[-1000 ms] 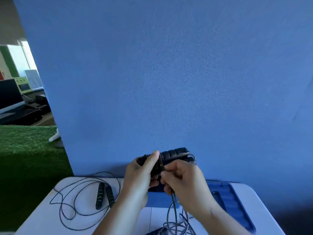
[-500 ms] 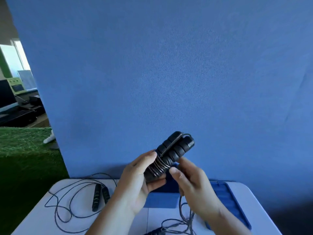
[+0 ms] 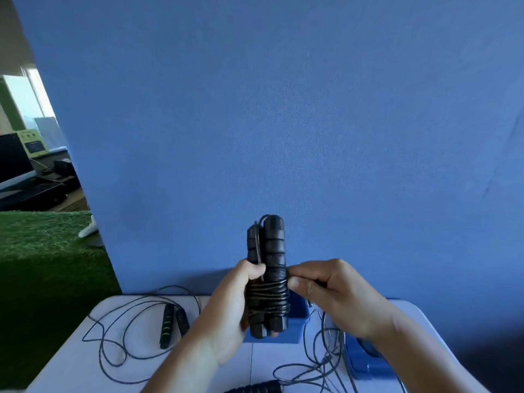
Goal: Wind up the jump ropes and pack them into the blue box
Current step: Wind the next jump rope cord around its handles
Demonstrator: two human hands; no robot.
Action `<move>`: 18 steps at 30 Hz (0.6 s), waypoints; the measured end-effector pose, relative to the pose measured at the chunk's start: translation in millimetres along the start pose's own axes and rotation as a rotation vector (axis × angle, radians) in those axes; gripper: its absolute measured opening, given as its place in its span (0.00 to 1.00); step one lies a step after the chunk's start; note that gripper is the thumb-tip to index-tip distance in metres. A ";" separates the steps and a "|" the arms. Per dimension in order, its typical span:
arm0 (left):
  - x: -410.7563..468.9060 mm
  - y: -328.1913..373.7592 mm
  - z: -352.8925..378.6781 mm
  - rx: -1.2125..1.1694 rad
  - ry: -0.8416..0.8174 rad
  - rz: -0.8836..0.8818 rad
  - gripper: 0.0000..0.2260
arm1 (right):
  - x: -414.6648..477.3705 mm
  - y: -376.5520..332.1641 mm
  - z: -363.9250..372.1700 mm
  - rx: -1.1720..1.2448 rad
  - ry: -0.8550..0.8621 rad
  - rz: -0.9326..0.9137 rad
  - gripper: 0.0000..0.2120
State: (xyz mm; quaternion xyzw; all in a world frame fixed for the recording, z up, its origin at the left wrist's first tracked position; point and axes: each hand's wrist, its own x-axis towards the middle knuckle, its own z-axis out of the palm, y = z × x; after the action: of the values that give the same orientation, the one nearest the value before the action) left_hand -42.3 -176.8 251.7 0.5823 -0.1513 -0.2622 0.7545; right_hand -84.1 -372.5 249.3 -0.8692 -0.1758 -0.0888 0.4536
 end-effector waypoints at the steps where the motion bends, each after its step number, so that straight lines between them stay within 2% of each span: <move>1: -0.3 -0.7 2.2 0.013 0.010 0.007 0.16 | -0.9 1.4 0.8 0.007 0.010 -0.005 0.14; 3: 0.6 -2.9 5.8 0.092 0.036 0.054 0.19 | -2.8 2.6 2.8 0.036 0.024 -0.014 0.12; 5: 0.7 -6.0 8.1 0.162 0.070 0.098 0.16 | -4.1 4.1 5.1 0.055 0.034 -0.019 0.11; 8: -0.2 -7.8 7.0 0.134 0.053 0.140 0.15 | -7.0 9.1 9.6 0.133 0.120 0.007 0.09; 11: -2.9 -5.3 3.7 0.134 -0.072 0.163 0.17 | -12.3 18.2 10.7 0.158 0.215 0.041 0.21; 13: -5.5 0.6 1.4 0.173 -0.139 0.151 0.17 | -15.2 25.2 10.3 0.150 0.206 0.072 0.27; 16: -8.1 13.4 -3.0 0.244 -0.260 0.152 0.30 | -16.9 32.0 9.9 0.067 0.093 0.083 0.34; 18: -6.5 19.7 -6.0 0.299 -0.219 0.157 0.38 | -15.3 34.3 10.7 0.033 0.035 0.062 0.35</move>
State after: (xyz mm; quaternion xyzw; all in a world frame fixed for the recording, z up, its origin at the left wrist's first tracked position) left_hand -40.0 -164.7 269.4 0.6421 -0.3147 -0.2390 0.6570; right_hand -85.1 -385.3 212.4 -0.8649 -0.1422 -0.0872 0.4734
